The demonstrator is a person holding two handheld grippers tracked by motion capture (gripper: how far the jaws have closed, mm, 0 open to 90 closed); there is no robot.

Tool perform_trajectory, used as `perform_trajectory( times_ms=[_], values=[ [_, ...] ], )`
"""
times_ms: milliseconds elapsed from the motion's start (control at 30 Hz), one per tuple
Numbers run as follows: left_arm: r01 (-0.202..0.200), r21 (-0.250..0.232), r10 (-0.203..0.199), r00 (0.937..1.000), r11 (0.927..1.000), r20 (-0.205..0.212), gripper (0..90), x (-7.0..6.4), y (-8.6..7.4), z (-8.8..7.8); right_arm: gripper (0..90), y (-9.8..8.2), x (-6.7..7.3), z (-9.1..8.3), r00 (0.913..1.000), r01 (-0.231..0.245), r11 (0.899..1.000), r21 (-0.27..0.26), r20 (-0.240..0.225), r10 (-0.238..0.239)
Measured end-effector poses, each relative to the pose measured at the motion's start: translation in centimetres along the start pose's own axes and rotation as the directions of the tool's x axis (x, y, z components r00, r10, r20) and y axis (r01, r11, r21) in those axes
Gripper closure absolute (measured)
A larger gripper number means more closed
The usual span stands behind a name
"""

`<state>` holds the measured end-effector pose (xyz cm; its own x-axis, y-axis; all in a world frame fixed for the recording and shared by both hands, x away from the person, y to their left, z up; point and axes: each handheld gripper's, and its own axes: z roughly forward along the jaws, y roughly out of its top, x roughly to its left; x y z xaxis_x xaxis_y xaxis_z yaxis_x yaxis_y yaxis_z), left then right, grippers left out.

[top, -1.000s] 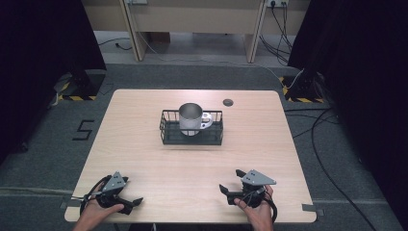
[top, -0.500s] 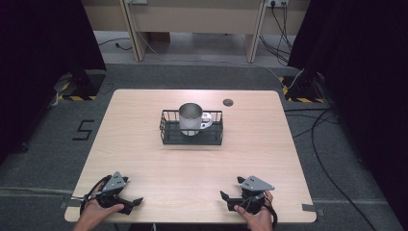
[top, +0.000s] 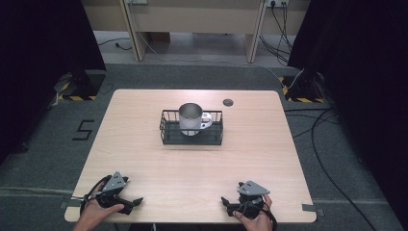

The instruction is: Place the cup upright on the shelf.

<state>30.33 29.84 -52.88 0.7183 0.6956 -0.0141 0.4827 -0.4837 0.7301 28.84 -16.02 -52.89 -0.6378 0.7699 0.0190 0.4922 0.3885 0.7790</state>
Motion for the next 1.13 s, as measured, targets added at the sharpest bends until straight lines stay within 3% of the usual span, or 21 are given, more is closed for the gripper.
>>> perform_trajectory(
  times_ms=[33,333,1133],
  values=[
    [0.000,0.000,0.000,1.0000,1.0000,0.000,0.0,0.00,0.00,0.00,10.9,-0.15,0.19,0.09,0.9996,0.027,1.000,0.000,0.004,-0.027],
    [-0.005,0.001,0.005,1.0000,1.0000,0.005,0.0,-0.02,0.00,0.00,0.6,-0.31,0.73,0.54,0.9998,0.012,1.000,-0.007,0.018,-0.012],
    [-0.005,0.000,0.005,1.0000,1.0000,0.005,0.0,-0.02,0.00,0.00,0.5,-0.40,0.65,0.49,0.9997,0.021,1.000,-0.010,0.013,-0.021]
  ],
)
